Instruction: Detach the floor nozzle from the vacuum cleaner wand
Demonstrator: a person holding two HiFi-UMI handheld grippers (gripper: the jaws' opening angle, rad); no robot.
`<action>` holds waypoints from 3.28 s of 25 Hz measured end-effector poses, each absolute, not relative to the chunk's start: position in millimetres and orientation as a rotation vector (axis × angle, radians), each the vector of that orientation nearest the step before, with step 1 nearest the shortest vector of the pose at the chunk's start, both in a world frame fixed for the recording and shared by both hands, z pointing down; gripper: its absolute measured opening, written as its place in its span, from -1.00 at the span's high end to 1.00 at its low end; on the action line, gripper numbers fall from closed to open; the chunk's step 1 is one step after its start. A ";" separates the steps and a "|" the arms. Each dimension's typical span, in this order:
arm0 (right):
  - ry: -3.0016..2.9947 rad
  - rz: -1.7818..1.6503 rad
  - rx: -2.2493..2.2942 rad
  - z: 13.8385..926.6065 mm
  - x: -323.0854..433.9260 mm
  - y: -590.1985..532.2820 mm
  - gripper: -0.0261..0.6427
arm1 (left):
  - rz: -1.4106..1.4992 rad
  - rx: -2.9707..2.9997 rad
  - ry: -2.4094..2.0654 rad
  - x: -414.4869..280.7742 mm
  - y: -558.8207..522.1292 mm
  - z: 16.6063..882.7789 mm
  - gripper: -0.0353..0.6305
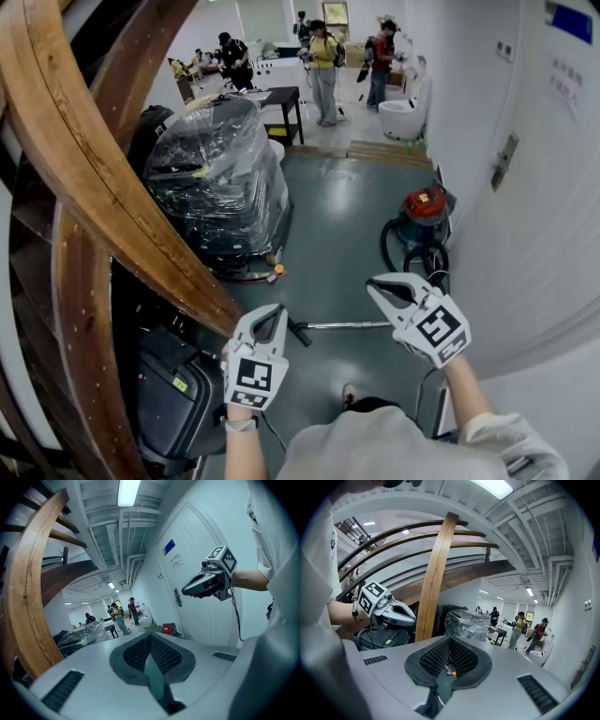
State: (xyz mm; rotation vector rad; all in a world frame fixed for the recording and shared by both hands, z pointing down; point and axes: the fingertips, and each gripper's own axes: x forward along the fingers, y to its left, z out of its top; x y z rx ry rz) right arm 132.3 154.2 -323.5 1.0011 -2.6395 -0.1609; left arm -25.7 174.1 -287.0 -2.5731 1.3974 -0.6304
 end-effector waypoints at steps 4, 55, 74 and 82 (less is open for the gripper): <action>-2.665 -0.141 0.977 -321.0 138.5 138.0 0.84 | -0.600 -2.595 1.395 -16.3 155.6 -286.0 0.89; -2.589 0.124 0.732 -6.9 95.0 -80.3 0.83 | -1.219 -2.617 1.097 -26.9 -87.3 58.8 0.89; -2.543 0.172 0.760 185.3 56.0 -126.0 0.83 | -1.251 -2.696 1.075 -67.9 -133.2 243.6 0.90; -2.535 0.199 0.761 285.1 48.6 -131.0 0.83 | -1.254 -2.744 1.120 -89.4 -141.7 349.3 0.90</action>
